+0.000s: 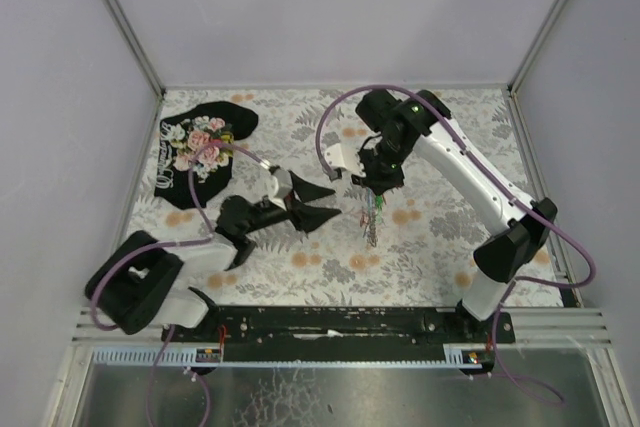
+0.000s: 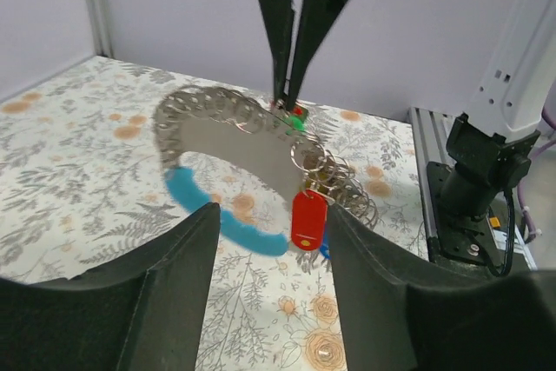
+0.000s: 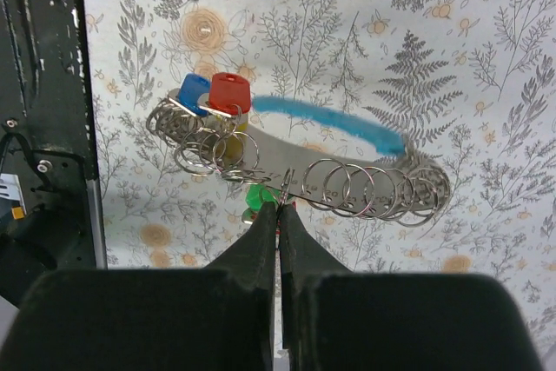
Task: Remove the keys from the keyring
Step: Remove the key from the keyring.
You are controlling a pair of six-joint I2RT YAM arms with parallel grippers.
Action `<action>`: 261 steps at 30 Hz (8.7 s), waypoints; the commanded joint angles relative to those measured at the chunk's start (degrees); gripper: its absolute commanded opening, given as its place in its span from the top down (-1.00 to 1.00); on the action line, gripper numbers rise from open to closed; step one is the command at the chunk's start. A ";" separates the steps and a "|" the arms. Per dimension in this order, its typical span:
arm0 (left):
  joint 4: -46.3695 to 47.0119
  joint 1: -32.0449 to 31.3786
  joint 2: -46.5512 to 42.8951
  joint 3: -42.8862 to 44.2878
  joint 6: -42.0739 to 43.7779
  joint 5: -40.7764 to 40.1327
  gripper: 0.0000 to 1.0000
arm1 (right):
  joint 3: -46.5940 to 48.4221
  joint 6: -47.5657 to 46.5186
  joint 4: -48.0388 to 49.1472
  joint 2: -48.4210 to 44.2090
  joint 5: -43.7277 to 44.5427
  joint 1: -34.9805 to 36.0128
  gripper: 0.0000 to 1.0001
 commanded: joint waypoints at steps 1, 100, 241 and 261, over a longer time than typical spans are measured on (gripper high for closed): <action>19.63 -3.44 8.88 1.98 0.82 -0.13 0.00 | 0.94 -1.13 -1.04 -0.25 2.72 0.89 1.00; 20.37 -7.05 4.39 7.97 -7.99 -10.69 1.00 | -16.47 18.64 28.38 -17.50 -49.46 -14.64 0.24; 20.41 -10.32 26.29 16.27 -3.07 -5.31 0.56 | 2.34 2.52 -0.91 -3.51 2.21 0.41 1.00; 20.39 -10.34 25.01 15.33 -3.36 -5.12 1.00 | 3.04 2.92 -0.50 -3.40 -2.16 -0.41 0.85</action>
